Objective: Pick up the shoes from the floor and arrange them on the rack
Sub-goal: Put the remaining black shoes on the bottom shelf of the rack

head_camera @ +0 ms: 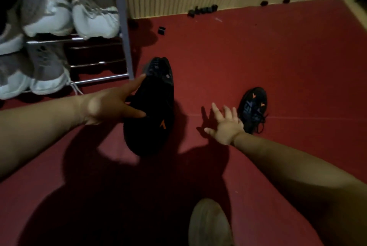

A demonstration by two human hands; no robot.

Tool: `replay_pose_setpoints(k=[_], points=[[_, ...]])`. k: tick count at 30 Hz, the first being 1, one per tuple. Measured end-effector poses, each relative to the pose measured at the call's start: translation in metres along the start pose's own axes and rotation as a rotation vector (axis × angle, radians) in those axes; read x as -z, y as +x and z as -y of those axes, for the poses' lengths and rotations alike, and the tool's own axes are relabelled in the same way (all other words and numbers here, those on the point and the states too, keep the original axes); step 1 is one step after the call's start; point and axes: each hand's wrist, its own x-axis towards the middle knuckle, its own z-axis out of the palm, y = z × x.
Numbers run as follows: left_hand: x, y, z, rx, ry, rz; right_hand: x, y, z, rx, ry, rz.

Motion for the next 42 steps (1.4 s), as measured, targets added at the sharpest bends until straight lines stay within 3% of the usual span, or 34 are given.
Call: replay_pose_setpoints(k=[4,7,10,16,26,30,35,38,40,42], points=[[-0.055,0.041,-0.015,-0.023,-0.055,-0.058,-0.004,0.013,-0.059,-0.366,0.263,-0.046],[-0.085,0.058,-0.015,-0.064,-0.170,-0.027,-0.016,0.019,-0.083,-0.537,0.453,0.009],[-0.100,0.071,-0.009,-0.057,-0.212,-0.016,-0.025,0.028,-0.086,-0.531,0.556,0.075],[-0.107,0.083,0.004,-0.029,-0.190,-0.014,-0.019,0.061,-0.081,-0.581,0.626,0.018],[-0.100,0.081,0.005,0.019,-0.263,-0.088,-0.019,0.077,-0.082,-0.566,0.497,-0.015],[-0.097,0.081,0.001,0.033,-0.241,-0.159,-0.026,0.067,-0.087,-0.348,0.389,-0.069],[-0.078,0.073,-0.003,0.059,-0.203,-0.238,-0.021,0.063,-0.075,0.355,0.017,-0.041],[-0.063,0.061,-0.006,0.037,-0.208,-0.185,-0.013,0.069,-0.043,0.732,-0.274,-0.010],[-0.052,0.052,-0.005,0.014,-0.173,-0.159,-0.008,0.071,-0.018,0.884,-0.525,0.004],[-0.041,0.043,-0.002,0.006,-0.119,-0.164,-0.006,0.075,0.002,0.907,-0.653,-0.040]])
